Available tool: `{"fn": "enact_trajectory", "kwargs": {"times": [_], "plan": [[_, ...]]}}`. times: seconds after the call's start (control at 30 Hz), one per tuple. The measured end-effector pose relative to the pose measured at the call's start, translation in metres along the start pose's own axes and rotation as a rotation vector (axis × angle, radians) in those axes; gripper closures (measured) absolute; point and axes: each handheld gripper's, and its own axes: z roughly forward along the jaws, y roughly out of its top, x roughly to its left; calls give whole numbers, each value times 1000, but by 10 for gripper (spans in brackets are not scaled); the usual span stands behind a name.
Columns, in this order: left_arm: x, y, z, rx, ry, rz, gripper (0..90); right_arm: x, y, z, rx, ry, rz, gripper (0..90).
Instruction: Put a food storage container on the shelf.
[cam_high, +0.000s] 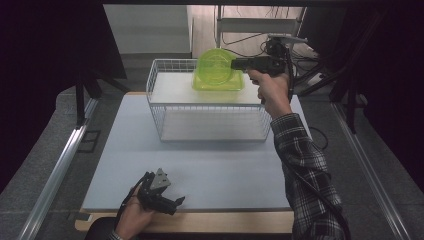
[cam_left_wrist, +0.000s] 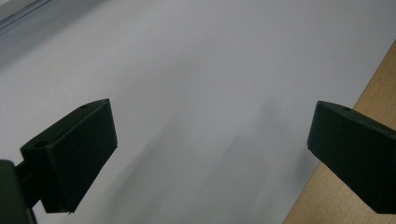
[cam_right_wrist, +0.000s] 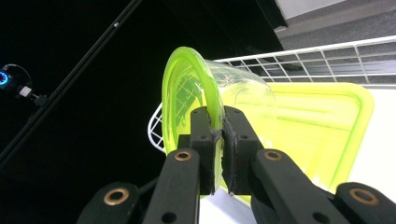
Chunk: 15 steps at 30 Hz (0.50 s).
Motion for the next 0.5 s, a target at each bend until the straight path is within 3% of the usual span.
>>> {"fn": "enact_trajectory", "kwargs": {"times": [0.27, 0.3, 0.5], "plan": [[0, 0, 1, 5, 2, 6, 13, 2, 8, 8, -25, -106, -16, 781], [0, 0, 0, 6, 2, 7, 13, 1, 10, 10, -25, -141, -20, 762], [0, -1, 1, 10, 1, 9, 12, -1, 13, 14, -25, -197, -28, 738]]}}
